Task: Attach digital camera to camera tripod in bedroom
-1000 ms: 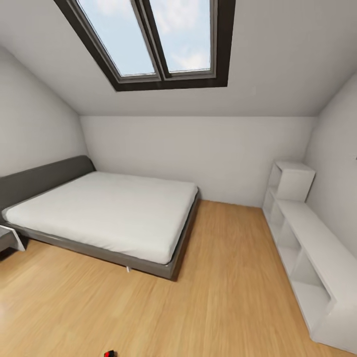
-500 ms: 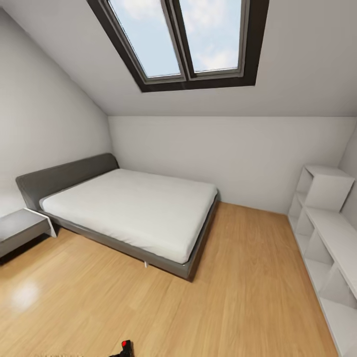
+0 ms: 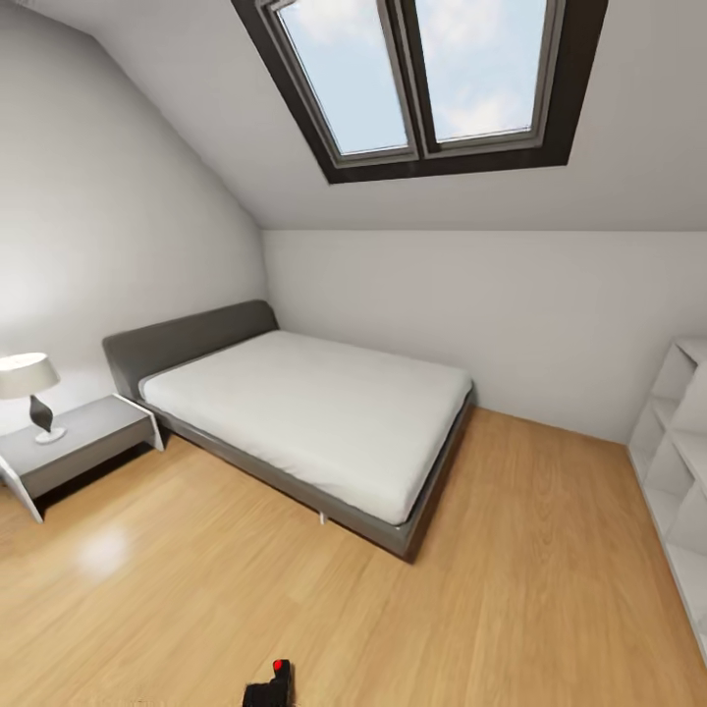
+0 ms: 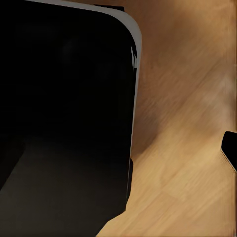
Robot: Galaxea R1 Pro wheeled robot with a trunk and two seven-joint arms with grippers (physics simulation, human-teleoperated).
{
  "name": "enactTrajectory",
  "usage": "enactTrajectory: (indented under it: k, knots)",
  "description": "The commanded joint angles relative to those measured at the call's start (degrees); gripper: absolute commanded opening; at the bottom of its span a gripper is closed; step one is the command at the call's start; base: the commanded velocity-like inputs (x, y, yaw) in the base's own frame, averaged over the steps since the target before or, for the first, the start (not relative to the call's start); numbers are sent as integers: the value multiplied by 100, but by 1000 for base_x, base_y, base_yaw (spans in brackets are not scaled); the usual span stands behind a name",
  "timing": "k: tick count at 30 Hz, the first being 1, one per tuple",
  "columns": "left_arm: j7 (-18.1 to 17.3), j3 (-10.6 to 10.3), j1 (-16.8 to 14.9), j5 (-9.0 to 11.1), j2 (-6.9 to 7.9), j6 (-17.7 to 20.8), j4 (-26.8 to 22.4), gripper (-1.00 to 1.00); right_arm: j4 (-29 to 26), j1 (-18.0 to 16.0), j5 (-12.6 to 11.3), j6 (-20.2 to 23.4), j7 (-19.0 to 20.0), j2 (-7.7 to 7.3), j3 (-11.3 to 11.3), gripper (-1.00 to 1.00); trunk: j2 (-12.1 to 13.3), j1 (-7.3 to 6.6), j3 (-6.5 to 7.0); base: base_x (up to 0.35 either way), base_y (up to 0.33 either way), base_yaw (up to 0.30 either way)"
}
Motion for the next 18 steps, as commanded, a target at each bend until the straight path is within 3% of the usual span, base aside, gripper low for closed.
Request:
enactTrajectory:
  k: [1, 18]
  knots:
    - [6, 20, 3, -5, -1, -3, -12, 100, 0, -1, 33, -14, -5, -1, 2, 100, -2, 0, -4, 0, 0, 278]
    - [6, 16, 3, -5, -9, -3, -12, 100, 0, -1, 30, -14, -3, -1, 2, 100, -2, 0, -4, 0, 0, 270]
